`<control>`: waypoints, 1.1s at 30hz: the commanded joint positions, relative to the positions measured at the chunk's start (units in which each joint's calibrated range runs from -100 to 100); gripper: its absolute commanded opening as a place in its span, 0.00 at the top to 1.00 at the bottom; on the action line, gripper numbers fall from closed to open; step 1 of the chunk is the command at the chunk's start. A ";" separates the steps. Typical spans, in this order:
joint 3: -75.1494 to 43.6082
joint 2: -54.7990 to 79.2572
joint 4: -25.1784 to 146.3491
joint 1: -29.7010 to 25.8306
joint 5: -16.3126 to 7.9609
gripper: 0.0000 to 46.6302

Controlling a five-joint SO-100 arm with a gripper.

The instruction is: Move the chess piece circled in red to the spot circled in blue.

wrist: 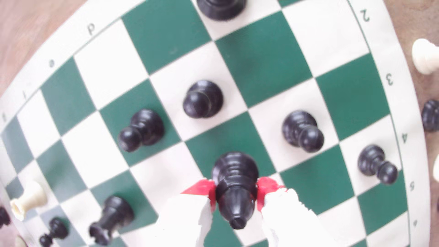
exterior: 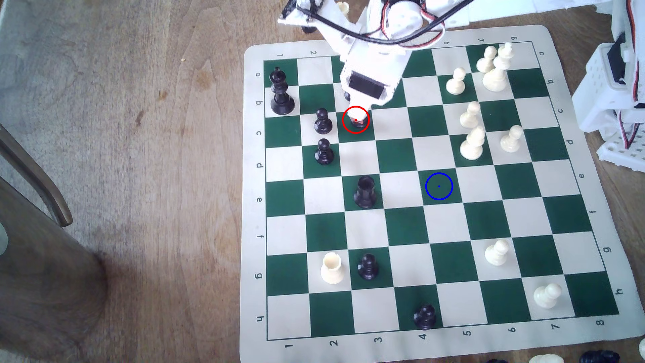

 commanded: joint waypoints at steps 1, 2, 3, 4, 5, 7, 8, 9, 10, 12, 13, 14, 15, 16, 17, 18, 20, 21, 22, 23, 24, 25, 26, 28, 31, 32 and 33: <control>-10.67 -12.58 5.29 -2.11 -0.78 0.99; -10.67 -13.94 5.70 -2.50 -0.88 0.99; -10.67 -15.38 6.52 -2.89 -0.98 0.99; -10.57 -16.65 7.18 -3.36 -1.07 0.99; -10.03 -18.27 8.00 -4.06 -1.22 0.99; -6.59 -22.85 9.47 -6.10 -1.56 0.99; -4.68 -24.80 9.55 -6.80 -1.66 0.99; -2.96 -26.58 9.63 -7.35 -1.76 0.99; 1.48 -30.57 9.14 -8.37 -2.00 0.99; 6.20 -33.80 8.16 -9.23 -2.15 0.99; 8.74 -35.07 7.59 -9.62 -2.20 0.99; 14.72 -37.28 5.62 -10.40 -2.25 0.99; 18.35 -38.38 4.31 -10.79 -2.25 0.99; 20.88 -39.06 3.33 -11.10 -2.25 0.99; 24.15 -40.00 2.02 -11.57 -2.25 0.99; 27.05 -40.93 0.71 -12.12 -2.30 0.99; 34.94 -42.71 -2.98 -14.62 -2.54 0.99; 36.48 -42.80 -4.13 -15.33 -2.88 0.99; 37.66 -42.63 -5.03 -15.87 -3.17 0.99; 39.38 -41.70 -6.58 -16.66 -3.42 0.99; 40.01 -41.19 -7.24 -16.97 -3.47 0.99; 40.47 -40.68 -7.89 -17.28 -3.52 0.99; 40.65 -40.34 -8.22 -17.44 -3.61 0.99; 41.10 -39.15 -9.04 -17.99 -3.81 0.99; 41.74 -37.71 -9.94 -18.69 -3.86 0.99; 41.92 -36.43 -10.35 -19.00 -3.86 0.99; 41.92 -35.75 -10.51 -19.08 -3.86 0.99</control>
